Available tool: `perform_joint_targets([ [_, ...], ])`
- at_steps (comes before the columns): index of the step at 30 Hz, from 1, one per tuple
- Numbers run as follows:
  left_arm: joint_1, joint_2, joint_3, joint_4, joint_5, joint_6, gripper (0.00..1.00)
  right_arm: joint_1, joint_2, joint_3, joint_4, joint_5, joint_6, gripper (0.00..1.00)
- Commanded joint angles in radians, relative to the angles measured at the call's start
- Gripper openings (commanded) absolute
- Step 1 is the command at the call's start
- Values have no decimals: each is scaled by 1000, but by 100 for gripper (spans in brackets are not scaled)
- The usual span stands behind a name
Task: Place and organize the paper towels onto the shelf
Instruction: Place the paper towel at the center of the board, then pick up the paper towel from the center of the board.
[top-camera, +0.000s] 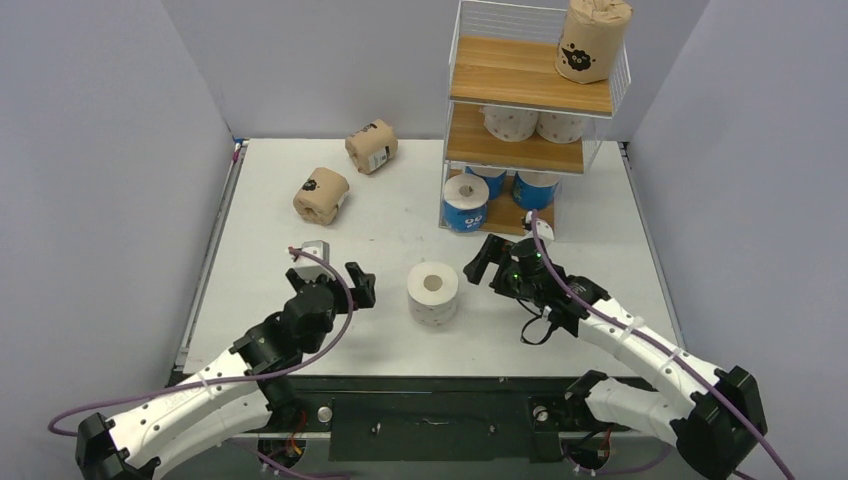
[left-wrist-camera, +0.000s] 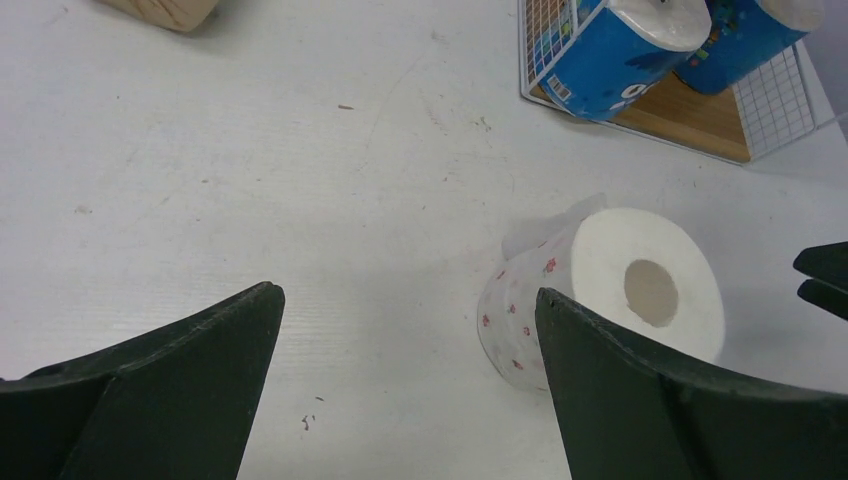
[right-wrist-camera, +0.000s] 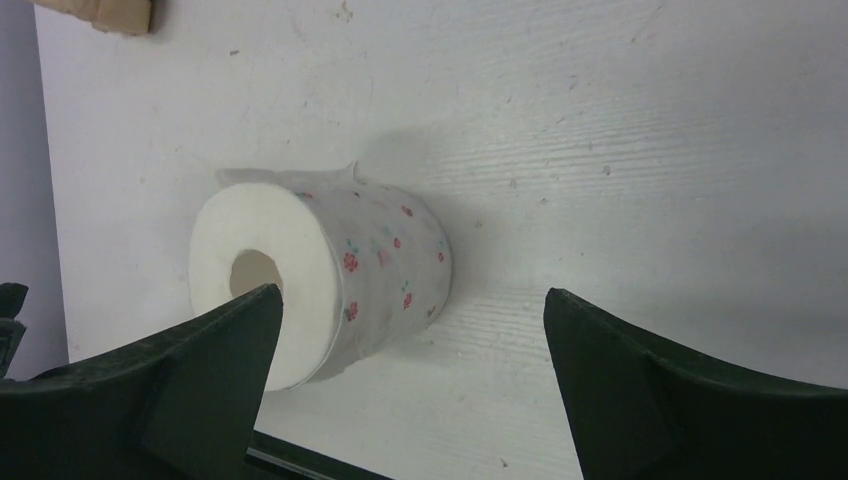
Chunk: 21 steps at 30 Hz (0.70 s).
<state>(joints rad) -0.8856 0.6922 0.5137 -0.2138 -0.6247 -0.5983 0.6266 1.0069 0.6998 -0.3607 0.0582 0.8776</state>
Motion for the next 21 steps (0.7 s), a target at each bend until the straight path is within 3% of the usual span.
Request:
perform_joint_targets([
  [1,19,-119,-71,143,-43,-80,96,39,67,75,33,-31,30,100],
  [9,21,-265,-192,174,-78,-157,96,87,180,127,54,-50,34,96],
  [21,20,-256,-222,171,-39,-202,96,126,273,150,46,-40,17,90],
])
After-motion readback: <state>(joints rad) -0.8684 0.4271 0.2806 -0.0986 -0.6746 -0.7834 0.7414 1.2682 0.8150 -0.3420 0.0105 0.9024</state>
